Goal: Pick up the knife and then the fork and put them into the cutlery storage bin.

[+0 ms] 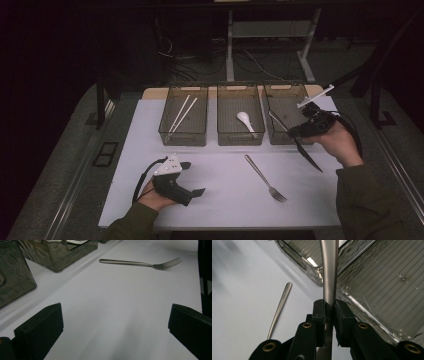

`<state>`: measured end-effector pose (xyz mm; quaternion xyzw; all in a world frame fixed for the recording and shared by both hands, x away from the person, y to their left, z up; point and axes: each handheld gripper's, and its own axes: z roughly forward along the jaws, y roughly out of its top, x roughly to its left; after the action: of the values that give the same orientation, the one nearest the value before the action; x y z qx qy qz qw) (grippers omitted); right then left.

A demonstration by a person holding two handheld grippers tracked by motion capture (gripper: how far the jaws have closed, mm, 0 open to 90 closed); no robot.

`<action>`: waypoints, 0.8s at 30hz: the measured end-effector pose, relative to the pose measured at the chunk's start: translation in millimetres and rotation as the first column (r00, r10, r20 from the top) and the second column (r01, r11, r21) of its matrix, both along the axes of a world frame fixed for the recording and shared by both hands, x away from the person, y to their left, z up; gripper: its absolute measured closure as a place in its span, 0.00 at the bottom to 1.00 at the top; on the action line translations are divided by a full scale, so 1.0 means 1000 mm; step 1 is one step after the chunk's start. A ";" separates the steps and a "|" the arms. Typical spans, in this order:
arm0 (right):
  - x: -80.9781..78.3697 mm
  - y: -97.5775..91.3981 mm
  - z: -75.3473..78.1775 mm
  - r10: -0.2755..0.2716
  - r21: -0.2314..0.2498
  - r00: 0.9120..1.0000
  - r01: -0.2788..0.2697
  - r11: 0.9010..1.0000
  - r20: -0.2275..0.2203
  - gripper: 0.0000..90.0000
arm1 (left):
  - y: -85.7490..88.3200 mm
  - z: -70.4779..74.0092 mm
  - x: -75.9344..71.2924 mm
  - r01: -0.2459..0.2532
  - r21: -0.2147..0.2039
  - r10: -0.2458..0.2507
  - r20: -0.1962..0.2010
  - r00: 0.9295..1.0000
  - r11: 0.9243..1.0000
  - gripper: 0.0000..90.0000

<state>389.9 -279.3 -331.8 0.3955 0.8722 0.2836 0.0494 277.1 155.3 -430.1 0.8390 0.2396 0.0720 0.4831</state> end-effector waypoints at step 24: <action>0.062 -0.013 0.038 -0.139 -0.017 0.989 0.140 0.990 0.050 0.88 | -0.001 0.000 -0.001 0.002 -0.002 -0.002 -0.002 1.000 1.000 0.00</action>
<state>452.4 -292.3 -293.4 0.4478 0.8438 0.2802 0.0946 276.1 154.3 -429.6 0.8387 0.2394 0.0706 0.4840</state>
